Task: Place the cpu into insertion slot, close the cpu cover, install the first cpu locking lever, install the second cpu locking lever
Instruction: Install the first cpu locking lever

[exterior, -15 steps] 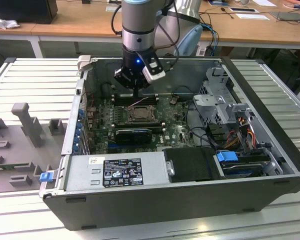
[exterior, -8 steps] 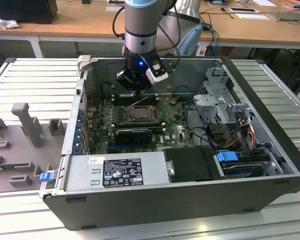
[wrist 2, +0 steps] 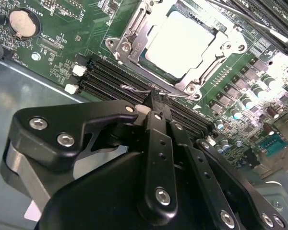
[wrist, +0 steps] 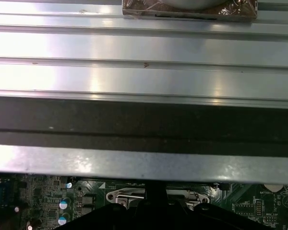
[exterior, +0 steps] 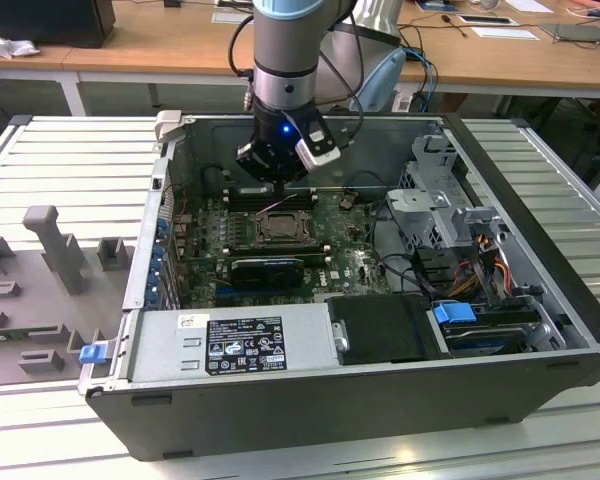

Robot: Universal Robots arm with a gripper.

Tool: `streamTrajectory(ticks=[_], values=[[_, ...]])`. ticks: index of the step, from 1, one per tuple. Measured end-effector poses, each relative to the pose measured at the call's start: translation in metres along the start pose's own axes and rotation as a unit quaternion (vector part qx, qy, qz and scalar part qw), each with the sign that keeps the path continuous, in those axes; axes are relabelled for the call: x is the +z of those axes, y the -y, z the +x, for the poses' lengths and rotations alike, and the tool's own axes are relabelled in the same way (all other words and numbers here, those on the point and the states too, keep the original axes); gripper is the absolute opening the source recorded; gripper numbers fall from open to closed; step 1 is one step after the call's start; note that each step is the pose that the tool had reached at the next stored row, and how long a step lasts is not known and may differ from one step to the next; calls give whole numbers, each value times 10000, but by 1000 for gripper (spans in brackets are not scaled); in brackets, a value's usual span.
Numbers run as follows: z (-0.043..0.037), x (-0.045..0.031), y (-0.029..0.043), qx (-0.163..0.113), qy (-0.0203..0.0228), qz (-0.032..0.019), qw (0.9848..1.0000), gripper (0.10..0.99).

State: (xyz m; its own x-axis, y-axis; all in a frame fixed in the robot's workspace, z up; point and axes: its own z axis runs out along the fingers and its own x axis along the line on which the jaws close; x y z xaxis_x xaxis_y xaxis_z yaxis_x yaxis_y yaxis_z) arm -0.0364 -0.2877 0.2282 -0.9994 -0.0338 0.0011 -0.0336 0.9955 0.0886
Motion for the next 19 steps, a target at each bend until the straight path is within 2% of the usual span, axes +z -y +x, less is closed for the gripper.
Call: streamTrajectory(ticks=[15,18,19], values=[[-132,89,-1,-25,-2,-5,10000,106],[-153,104,0,-35,-3,-19,10000,106],[-153,108,0,-38,-2,-43,10000,106]])
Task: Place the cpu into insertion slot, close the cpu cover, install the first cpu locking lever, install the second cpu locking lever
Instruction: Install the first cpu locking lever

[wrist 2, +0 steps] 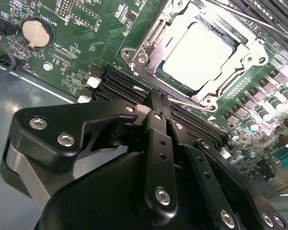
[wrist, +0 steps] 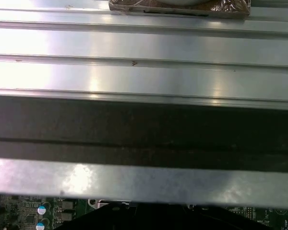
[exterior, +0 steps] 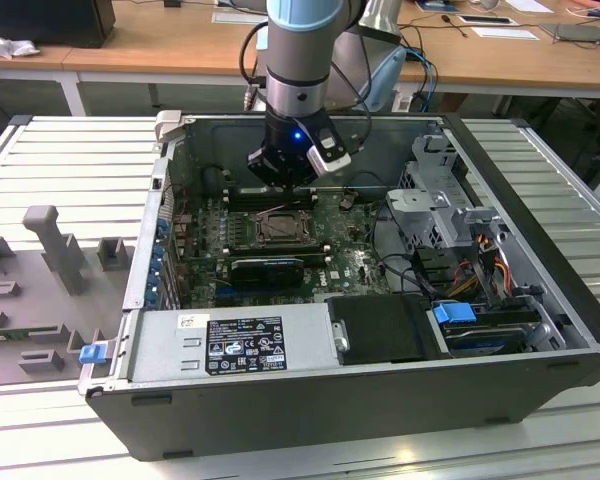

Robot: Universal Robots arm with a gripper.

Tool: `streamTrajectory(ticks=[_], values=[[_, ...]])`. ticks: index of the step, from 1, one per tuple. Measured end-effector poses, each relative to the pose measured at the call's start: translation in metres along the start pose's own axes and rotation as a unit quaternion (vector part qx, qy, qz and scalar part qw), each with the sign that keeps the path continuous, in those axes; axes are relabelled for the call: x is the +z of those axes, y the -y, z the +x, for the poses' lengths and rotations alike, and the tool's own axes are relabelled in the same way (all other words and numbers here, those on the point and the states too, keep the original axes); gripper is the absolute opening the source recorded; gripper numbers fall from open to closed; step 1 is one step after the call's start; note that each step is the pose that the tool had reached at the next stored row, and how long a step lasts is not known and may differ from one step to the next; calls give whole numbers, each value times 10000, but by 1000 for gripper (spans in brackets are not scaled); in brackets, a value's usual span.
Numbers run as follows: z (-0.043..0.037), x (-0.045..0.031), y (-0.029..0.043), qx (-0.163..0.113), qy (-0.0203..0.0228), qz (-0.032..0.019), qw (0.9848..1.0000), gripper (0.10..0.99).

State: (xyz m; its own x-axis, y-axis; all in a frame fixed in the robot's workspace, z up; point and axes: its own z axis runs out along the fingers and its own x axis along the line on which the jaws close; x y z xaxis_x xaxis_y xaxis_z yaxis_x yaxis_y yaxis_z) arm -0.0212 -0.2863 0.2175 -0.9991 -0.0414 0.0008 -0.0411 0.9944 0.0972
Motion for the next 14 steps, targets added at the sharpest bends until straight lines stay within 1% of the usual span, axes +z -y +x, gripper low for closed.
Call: streamTrajectory(ticks=[2,4,8,12,14], values=[[0,3,0,-1,5,-55,10000,106],[0,5,2,-1,8,-87,10000,106],[-1,11,7,-2,10,-90,10000,106],[-1,15,37,-2,10,-90,10000,106],[-11,20,38,-2,10,-89,10000,106]])
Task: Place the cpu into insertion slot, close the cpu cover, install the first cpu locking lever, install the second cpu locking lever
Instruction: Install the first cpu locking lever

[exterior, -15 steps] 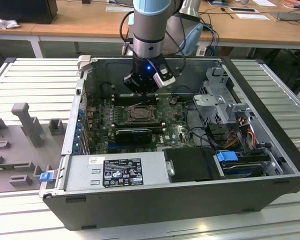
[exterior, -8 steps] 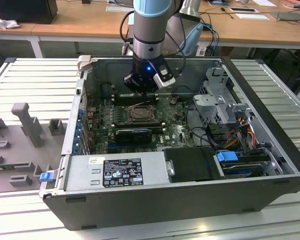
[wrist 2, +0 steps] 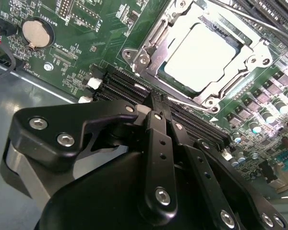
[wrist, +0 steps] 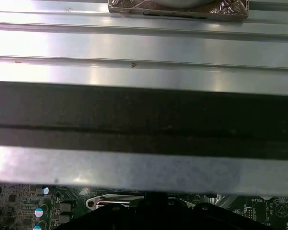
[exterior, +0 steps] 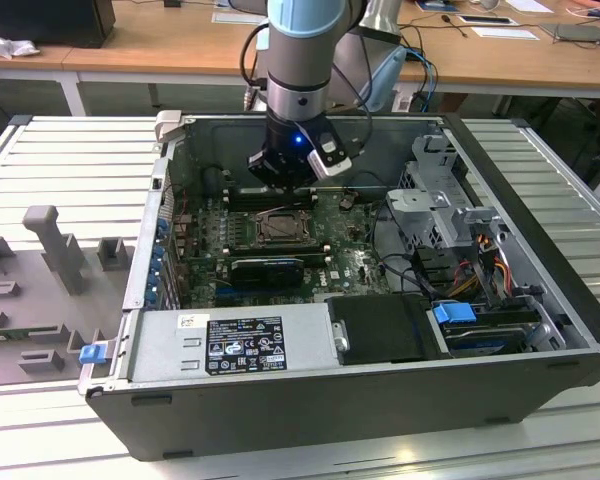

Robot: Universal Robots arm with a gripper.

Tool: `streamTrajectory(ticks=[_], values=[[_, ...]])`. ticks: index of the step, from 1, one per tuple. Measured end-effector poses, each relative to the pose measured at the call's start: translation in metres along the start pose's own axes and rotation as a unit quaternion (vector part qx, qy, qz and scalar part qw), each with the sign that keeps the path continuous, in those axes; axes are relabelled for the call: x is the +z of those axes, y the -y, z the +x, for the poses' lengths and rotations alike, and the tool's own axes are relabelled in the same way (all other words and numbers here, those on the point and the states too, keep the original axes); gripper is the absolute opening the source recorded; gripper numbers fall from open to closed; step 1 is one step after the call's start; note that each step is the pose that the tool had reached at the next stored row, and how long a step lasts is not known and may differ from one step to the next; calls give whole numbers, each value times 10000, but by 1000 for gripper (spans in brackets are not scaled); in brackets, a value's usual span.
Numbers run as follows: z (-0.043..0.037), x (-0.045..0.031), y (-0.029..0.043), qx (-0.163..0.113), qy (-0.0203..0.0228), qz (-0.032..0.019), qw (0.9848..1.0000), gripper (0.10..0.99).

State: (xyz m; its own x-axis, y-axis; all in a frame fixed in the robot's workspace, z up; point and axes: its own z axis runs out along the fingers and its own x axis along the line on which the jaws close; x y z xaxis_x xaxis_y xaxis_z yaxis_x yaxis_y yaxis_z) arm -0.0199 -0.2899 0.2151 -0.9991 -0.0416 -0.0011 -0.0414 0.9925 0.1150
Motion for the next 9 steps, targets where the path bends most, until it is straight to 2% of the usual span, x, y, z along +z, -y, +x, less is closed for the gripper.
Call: streamTrajectory(ticks=[9], values=[[-54,29,6,0,1,0,10000,106]])
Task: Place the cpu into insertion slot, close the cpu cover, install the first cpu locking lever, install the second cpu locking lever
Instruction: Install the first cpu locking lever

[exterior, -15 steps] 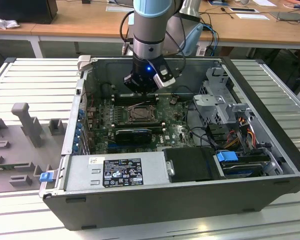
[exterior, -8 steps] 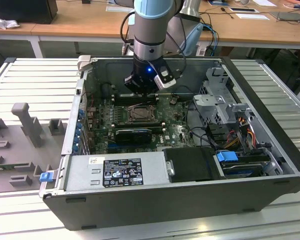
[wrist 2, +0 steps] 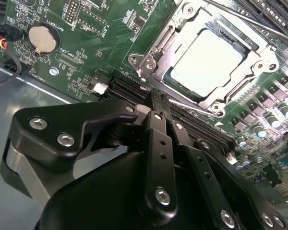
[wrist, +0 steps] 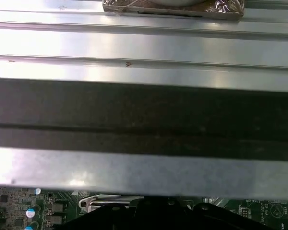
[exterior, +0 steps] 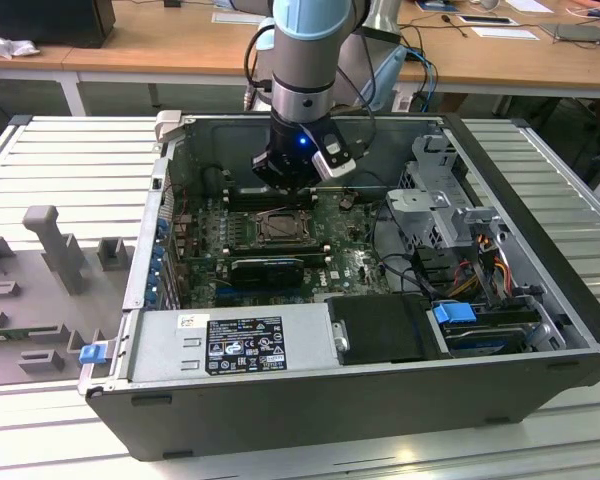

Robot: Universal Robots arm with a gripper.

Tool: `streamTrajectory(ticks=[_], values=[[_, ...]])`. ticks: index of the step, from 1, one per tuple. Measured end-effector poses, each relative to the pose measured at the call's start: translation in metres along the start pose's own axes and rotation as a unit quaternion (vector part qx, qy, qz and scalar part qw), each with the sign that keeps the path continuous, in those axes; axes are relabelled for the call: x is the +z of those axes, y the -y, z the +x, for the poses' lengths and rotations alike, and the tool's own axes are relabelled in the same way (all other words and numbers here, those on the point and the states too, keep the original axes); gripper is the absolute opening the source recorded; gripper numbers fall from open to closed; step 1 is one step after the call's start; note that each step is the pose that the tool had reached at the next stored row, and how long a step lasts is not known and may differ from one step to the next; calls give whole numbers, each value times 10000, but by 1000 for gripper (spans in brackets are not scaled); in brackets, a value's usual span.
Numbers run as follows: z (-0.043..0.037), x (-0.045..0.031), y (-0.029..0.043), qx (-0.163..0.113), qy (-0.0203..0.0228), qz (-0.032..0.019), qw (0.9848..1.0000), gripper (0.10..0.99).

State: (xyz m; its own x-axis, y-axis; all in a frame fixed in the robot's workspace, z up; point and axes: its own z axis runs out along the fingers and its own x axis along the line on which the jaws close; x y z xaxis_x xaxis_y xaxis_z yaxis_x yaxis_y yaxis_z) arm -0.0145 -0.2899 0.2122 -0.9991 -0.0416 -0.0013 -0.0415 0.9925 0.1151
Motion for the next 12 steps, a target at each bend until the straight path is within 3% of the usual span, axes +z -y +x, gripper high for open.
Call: streamTrajectory(ticks=[6,12], values=[[-3,66,8,-7,-1,1,10000,106],[-3,80,10,-9,-2,3,10000,106]])
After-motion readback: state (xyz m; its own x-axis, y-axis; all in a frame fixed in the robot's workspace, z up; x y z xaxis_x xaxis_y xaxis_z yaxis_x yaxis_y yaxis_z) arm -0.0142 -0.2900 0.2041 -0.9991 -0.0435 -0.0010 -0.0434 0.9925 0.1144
